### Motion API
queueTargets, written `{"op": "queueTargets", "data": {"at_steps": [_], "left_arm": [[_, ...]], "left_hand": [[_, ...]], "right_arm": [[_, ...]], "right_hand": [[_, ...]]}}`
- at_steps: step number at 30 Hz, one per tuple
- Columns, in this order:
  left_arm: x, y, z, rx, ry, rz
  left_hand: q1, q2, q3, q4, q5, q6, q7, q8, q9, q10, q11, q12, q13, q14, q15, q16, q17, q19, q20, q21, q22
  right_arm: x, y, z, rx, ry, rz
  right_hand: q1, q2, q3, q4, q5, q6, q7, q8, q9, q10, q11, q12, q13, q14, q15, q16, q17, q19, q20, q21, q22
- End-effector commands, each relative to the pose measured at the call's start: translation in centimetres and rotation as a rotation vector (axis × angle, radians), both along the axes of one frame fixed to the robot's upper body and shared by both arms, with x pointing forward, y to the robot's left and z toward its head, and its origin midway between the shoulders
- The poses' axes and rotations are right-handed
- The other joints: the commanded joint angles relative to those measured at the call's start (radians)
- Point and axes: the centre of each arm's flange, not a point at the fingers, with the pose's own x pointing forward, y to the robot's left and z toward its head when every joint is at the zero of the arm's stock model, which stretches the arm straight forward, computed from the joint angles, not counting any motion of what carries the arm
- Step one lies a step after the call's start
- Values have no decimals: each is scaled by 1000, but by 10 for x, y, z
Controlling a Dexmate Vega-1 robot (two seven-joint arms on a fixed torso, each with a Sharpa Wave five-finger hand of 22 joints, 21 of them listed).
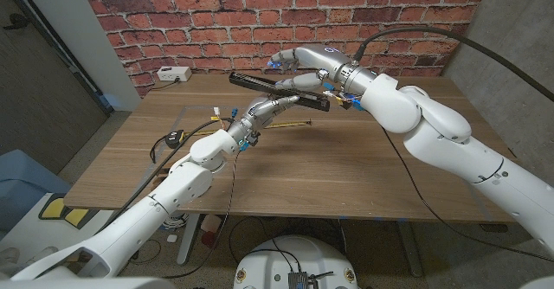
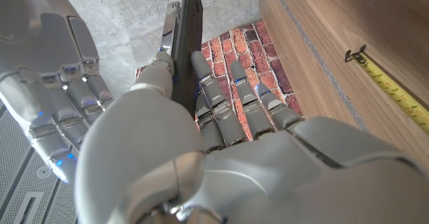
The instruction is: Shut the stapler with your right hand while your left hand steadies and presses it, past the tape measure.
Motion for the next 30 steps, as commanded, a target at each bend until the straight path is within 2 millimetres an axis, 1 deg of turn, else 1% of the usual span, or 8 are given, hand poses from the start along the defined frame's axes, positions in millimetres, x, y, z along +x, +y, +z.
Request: {"op": "queueTargets", "data": {"at_steps": [1,7,12,13,21,23,25,30], "left_arm": [[-2,-7,6,8,-33,46],[-2,-14,9,29,-54,75],[-2,-18,12,35,-79,95],[-2,-19,12,43,-83,103],[0,-25,14,58,-89,106],[1,-26,14,67,-90,112],[0,-28,15,67,-99,131],[3,-32,19,76,-115,117]], "left_hand": [[118,110,21,26,-6,80,-7,15,9,12,0,-4,4,-11,-177,-3,4,-9,-14,1,3],[117,110,22,28,-7,78,-9,16,14,12,1,-6,7,-18,-176,-11,2,-19,-7,-5,1],[113,112,31,35,-9,73,0,18,26,12,1,-11,14,-10,-178,-27,-7,36,-49,14,3],[113,111,32,36,-9,73,1,18,28,11,1,-12,15,-7,-178,-29,-8,45,-52,18,4],[115,109,32,34,-10,72,1,18,32,12,2,-14,18,-14,-179,-39,-11,47,-53,20,8],[114,109,32,36,-10,72,3,18,32,12,2,-14,19,-14,-178,-40,-11,48,-53,21,9],[114,109,32,36,-11,71,1,17,33,12,2,-15,19,-16,-178,-42,-12,47,-53,21,9],[113,109,31,36,-11,73,0,18,33,12,2,-16,21,-19,-178,-44,-11,42,-52,20,11]], "right_arm": [[-4,16,4,-41,-22,4],[-5,21,6,-56,-29,6],[-6,25,7,-87,-52,3],[-6,27,8,-98,-56,1],[-8,36,11,-125,-77,9],[-7,39,12,-125,-87,17],[-6,41,12,-129,-86,22],[-5,42,12,-125,-91,25]], "right_hand": [[13,-3,1,4,-1,-11,0,-7,-1,-15,-4,-13,2,-4,-162,-2,0,1,-6,-8,2],[16,-3,-4,10,-2,-5,-4,-5,-3,-38,-2,-28,0,-12,-161,0,-1,1,-5,-10,2],[21,-7,-11,12,-4,-29,-10,-15,-5,-65,-1,-45,-3,-30,-158,0,-1,-4,0,-14,2],[26,-7,-12,11,-5,-33,-12,-17,-6,-74,-11,-51,-4,-36,-161,-1,-1,-7,1,-16,2],[36,-5,-20,16,-7,-57,-18,-25,-9,-98,-16,-64,-3,-80,-160,-8,-1,-19,4,-25,3],[36,-6,-23,17,-7,-58,-17,-25,-10,-97,-15,-65,-3,-80,-160,-6,0,-19,6,-25,3],[46,6,-20,18,-6,-56,-19,-23,-11,-80,-14,-59,-2,-52,-165,10,2,-14,4,-26,2],[50,-4,-29,16,-8,-55,-17,-22,-13,-86,-14,-62,-1,-81,-161,3,2,-11,3,-27,3]]}}
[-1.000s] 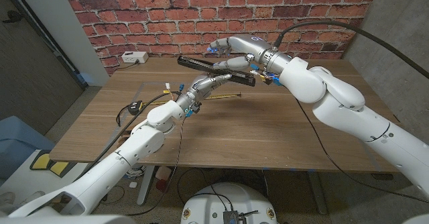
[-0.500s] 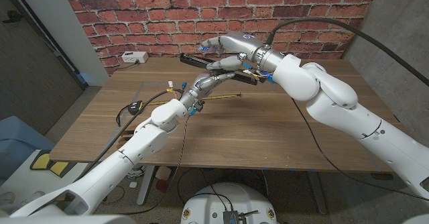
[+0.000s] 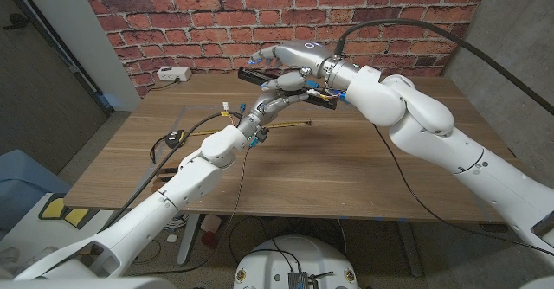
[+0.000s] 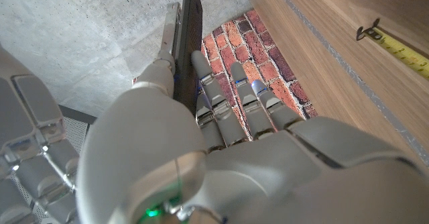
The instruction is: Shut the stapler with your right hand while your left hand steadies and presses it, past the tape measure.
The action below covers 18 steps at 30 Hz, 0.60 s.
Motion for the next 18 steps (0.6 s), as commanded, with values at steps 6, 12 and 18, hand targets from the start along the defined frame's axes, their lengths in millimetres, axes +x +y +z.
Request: {"op": "queueTargets", "data": {"at_steps": [6,12,18], "left_arm": [[5,-11,5,46,-35,38],[4,-13,7,61,-46,48],[2,-15,5,67,-46,53]], "left_hand": [[90,106,30,38,1,74,1,16,17,10,1,-4,4,-9,-178,-6,1,0,-41,4,4],[88,105,30,40,1,69,-4,14,19,6,1,-7,6,-12,-177,-11,-1,2,-41,6,6],[86,107,34,44,3,76,11,18,23,2,1,-10,8,-14,-178,-18,-5,3,-40,7,7]], "right_arm": [[1,11,6,-14,-30,12],[0,16,7,-28,-48,0],[-2,19,10,-37,-54,-3]], "right_hand": [[18,5,-7,6,-2,-4,-8,0,-1,-6,-1,-4,3,-13,-171,7,5,-2,-5,-8,3],[36,3,-11,0,-3,-21,-7,-6,-4,-11,-5,-8,1,-4,-173,18,8,5,-6,-9,3],[35,0,-19,4,-3,-36,-5,-11,-7,-38,3,-19,-1,-30,-169,13,9,1,-5,-12,3]]}}
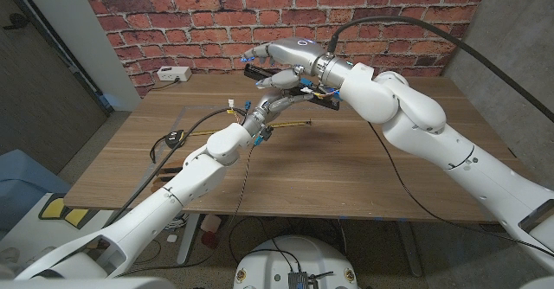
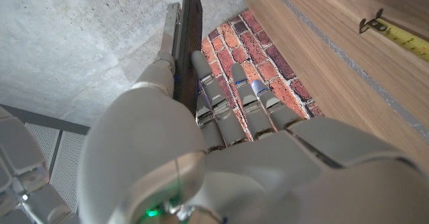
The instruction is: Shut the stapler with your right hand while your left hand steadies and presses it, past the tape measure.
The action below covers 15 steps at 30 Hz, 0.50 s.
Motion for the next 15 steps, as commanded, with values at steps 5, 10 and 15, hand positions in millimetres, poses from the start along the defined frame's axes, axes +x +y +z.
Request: {"op": "queueTargets", "data": {"at_steps": [5,10,15], "left_arm": [[-3,-5,0,30,-19,2],[-6,-7,2,47,-29,17],[-7,-7,2,51,-33,19]], "left_hand": [[85,98,36,44,5,73,14,17,26,-2,-2,-5,4,-8,-171,-10,-4,7,-38,10,3],[83,99,38,47,8,72,11,17,28,-4,-3,-8,5,-10,-173,-16,-7,11,-36,12,3],[82,98,39,49,9,71,10,16,28,-4,-3,-9,7,-11,-173,-20,-9,13,-34,14,3]], "right_arm": [[-4,8,3,-27,-23,-9],[-6,9,4,-36,-27,-11],[-7,8,5,-38,-29,-18]], "right_hand": [[7,-3,-12,5,-3,-13,-1,-3,0,-18,-2,-6,1,-22,-168,-1,5,-6,1,-5,4],[8,-2,-16,6,-3,-21,-2,-5,-2,-34,-2,-10,1,-36,-168,-2,7,-11,2,-7,4],[12,13,-15,10,-2,-22,-9,-4,-5,-40,-5,-8,2,-17,-171,16,16,-13,1,-8,6]]}}
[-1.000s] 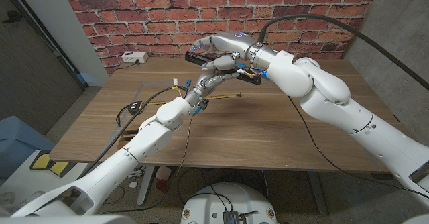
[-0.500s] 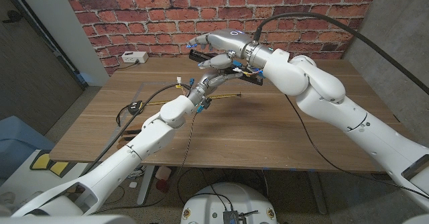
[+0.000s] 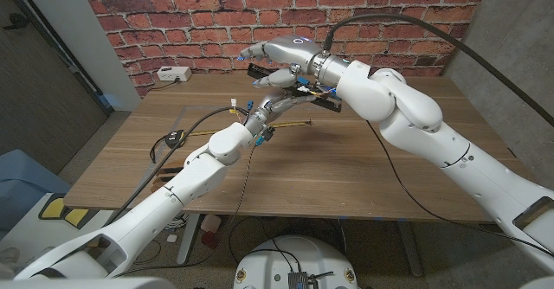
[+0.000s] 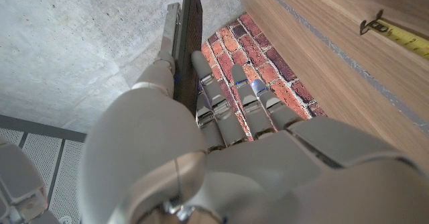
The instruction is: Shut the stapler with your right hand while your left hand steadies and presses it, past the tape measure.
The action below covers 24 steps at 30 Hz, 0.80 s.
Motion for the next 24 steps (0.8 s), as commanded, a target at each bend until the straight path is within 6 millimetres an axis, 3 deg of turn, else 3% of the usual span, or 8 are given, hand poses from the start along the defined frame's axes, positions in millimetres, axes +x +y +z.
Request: {"op": "queueTargets", "data": {"at_steps": [1,9,24], "left_arm": [[-4,-3,2,22,-15,11],[-6,-3,-1,40,-17,22],[-7,-1,-3,41,-16,28]], "left_hand": [[85,98,43,48,5,72,9,16,28,-4,-3,-2,3,-3,-179,-4,0,8,-29,7,3],[98,100,40,43,11,74,9,11,25,-5,0,-5,9,60,-188,25,17,20,-27,12,3],[124,99,29,29,15,85,1,5,21,0,1,-4,20,149,-193,67,49,19,-14,11,-2]], "right_arm": [[-4,2,2,-14,-13,-12],[-6,3,2,-29,-35,-31],[-8,6,2,-47,-72,-85]], "right_hand": [[14,13,-2,3,-1,-2,-3,2,-1,-5,-1,3,3,16,-174,17,12,-6,-1,1,4],[23,12,-9,0,-1,0,-14,5,-5,-24,-5,1,4,-38,-170,5,16,-23,-10,-5,6],[30,15,-16,1,-1,39,-33,19,-12,-41,-6,1,3,-77,-168,0,20,-35,-16,-7,7]]}}
